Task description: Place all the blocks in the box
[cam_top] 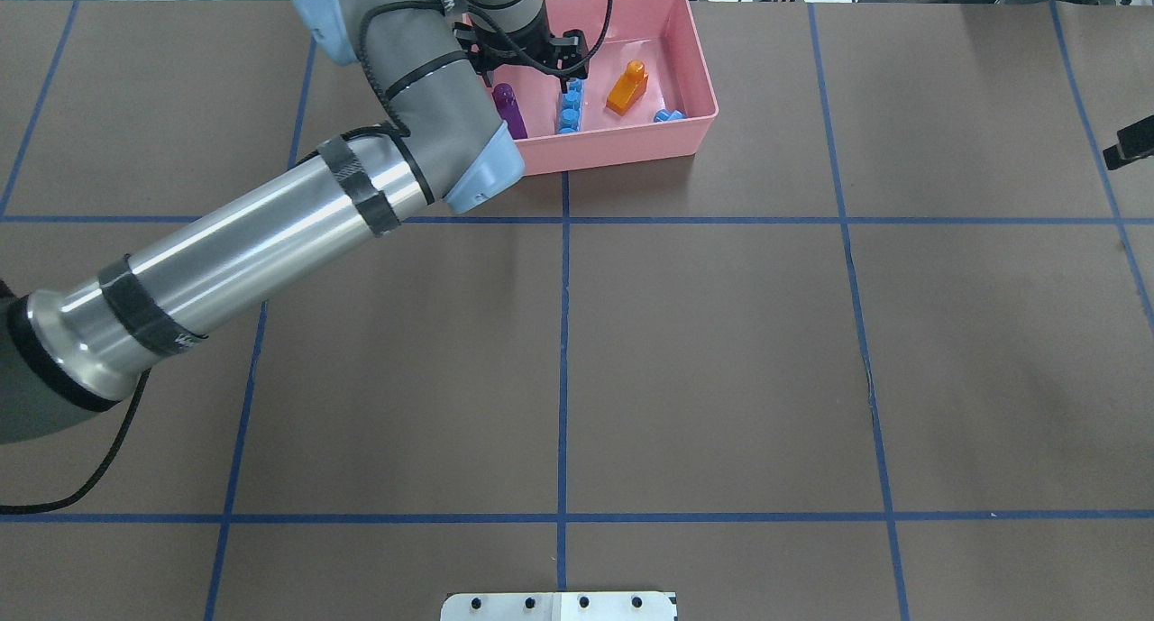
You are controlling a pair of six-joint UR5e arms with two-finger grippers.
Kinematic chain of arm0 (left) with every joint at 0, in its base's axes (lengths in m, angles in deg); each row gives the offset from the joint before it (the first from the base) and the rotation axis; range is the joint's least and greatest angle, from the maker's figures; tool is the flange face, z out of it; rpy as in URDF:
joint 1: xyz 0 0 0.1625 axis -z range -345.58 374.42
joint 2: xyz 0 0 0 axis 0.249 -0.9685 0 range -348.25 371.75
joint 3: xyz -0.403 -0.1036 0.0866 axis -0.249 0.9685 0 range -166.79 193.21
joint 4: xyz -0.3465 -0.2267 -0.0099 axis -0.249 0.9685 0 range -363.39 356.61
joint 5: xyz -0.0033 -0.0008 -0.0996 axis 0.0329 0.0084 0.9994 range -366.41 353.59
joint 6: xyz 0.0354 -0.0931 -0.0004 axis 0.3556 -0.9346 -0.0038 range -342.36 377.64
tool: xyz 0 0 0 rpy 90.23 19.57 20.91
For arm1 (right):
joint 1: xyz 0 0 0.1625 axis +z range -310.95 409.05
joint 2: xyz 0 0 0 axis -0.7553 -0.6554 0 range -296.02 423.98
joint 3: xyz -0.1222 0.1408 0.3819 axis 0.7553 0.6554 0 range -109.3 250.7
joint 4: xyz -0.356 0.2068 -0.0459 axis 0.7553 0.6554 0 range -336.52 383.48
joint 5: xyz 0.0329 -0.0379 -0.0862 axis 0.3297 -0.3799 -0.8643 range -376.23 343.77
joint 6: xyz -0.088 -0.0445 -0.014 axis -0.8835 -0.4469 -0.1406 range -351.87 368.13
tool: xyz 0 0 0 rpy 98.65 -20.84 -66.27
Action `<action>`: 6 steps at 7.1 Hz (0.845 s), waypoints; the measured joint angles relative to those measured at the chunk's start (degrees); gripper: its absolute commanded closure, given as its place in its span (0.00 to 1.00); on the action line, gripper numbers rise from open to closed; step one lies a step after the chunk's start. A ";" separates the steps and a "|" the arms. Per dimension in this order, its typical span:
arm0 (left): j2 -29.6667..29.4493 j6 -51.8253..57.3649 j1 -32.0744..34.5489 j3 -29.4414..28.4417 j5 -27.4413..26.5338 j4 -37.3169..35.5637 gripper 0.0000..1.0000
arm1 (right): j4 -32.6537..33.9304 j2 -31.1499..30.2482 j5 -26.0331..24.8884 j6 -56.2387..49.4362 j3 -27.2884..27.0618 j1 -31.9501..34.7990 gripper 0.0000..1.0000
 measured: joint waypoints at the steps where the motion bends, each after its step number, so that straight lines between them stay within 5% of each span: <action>1: 5.39 5.86 1.73 8.81 2.01 -5.05 0.01 | 0.15 -3.23 2.26 -6.28 -0.24 3.87 0.00; 3: 16.12 17.27 6.09 22.76 6.13 -11.41 0.01 | 0.18 -9.76 3.88 -18.58 -0.29 9.11 0.00; 6: 30.45 32.27 12.13 34.00 10.33 -12.56 0.01 | -0.40 -21.05 4.06 -39.43 -0.10 14.83 0.00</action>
